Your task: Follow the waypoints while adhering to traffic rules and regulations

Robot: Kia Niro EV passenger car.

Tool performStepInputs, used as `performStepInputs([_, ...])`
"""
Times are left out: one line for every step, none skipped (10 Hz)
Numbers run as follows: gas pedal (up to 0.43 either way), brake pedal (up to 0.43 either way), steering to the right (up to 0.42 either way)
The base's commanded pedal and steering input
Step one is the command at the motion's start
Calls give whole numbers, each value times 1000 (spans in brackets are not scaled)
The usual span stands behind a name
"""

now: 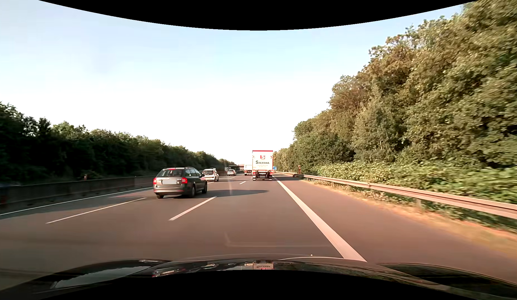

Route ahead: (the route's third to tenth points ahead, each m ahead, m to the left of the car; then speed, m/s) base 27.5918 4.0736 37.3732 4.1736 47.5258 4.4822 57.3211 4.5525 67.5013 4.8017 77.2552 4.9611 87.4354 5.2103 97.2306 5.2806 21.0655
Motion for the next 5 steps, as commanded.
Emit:
performStepInputs([228, 0, -2])
performStepInputs([228, 0, -2])
performStepInputs([228, 0, -2])
performStepInputs([228, 0, -2])
performStepInputs([228, 0, -3])
